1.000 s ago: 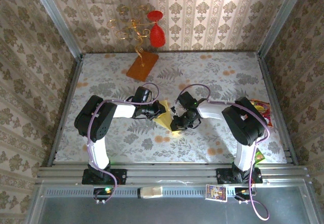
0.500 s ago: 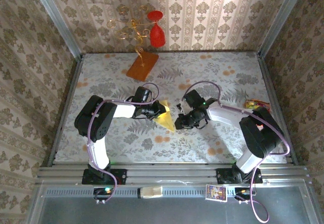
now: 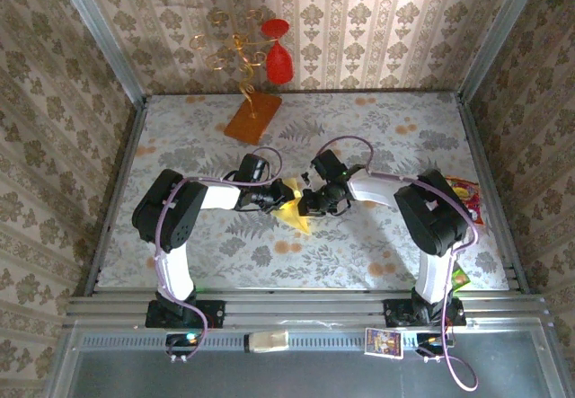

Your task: Fold a paper plane with a square sheet of paper (pick it up from the middle)

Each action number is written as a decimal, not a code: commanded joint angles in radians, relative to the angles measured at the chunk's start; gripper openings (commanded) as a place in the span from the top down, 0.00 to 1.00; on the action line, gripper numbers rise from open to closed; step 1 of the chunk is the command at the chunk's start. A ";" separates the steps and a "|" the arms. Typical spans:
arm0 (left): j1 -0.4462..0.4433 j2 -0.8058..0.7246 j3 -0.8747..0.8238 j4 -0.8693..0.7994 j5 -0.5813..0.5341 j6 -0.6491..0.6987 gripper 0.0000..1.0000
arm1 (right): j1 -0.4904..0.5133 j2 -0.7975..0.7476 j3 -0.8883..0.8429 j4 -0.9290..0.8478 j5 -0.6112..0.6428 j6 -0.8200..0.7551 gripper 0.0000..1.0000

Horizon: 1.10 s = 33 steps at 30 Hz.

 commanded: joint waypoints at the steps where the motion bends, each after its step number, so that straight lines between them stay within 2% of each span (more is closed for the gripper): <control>1: 0.007 0.008 0.000 -0.049 -0.061 0.005 0.87 | 0.007 0.034 0.035 -0.019 -0.003 -0.013 0.91; 16: -0.018 -0.089 0.040 -0.051 -0.068 0.054 0.87 | 0.011 0.106 0.036 -0.097 0.058 -0.039 0.93; 23: -0.047 -0.045 0.048 -0.070 -0.081 0.053 0.87 | 0.012 0.110 0.037 -0.106 0.069 -0.034 0.93; 28: -0.046 -0.001 0.073 -0.101 -0.080 0.068 0.87 | 0.012 0.113 0.038 -0.117 0.076 -0.034 0.93; 33: -0.032 0.012 0.074 -0.120 -0.123 0.062 0.87 | 0.012 0.122 0.034 -0.152 0.109 -0.042 0.93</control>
